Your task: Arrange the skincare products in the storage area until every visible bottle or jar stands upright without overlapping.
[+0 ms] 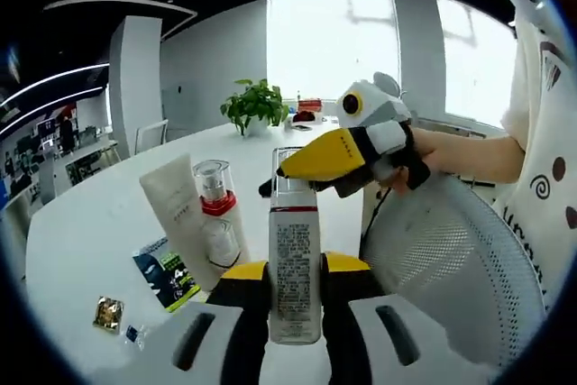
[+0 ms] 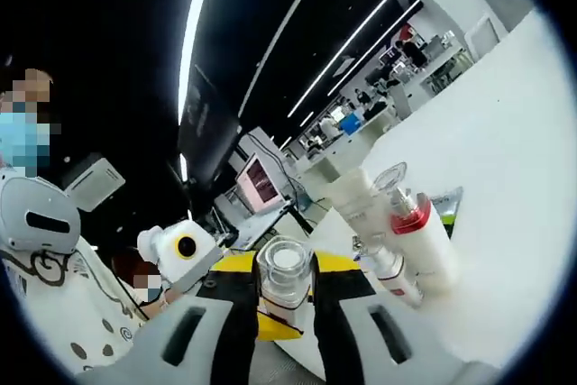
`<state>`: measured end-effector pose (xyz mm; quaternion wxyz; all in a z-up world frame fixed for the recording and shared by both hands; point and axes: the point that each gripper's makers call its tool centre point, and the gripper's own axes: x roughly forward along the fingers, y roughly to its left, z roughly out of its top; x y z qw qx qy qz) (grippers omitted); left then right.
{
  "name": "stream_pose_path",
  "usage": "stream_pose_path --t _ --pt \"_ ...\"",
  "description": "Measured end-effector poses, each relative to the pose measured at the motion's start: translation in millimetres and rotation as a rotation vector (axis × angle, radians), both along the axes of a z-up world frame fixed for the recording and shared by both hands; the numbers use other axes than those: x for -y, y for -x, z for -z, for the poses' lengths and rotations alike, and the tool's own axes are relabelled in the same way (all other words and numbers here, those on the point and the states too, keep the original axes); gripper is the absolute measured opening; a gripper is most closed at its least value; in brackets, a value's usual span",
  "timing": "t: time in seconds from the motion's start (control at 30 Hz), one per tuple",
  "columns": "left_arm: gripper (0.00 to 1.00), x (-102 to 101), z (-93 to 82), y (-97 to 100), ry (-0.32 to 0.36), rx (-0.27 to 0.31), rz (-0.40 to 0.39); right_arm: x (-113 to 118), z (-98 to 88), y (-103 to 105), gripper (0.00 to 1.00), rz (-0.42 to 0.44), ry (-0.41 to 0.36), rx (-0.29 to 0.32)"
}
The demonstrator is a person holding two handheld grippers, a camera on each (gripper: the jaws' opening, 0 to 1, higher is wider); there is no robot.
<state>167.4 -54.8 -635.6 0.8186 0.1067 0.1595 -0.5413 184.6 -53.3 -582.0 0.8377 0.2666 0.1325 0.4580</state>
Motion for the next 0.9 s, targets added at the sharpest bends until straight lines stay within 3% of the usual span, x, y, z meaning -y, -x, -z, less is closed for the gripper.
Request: stream_pose_path --t 0.27,0.67,0.9 --pt "0.17 1 4.4 4.3 -0.002 -0.045 0.016 -12 -6.3 8 0.23 -0.067 0.125 0.129" --pt "0.17 3 17.8 20.9 -0.034 -0.146 0.077 -25 -0.9 26 0.25 -0.201 0.227 0.204" --pt "0.17 -1 27.2 19.1 -0.090 -0.126 0.071 -31 6.6 24 0.22 -0.206 0.301 0.232"
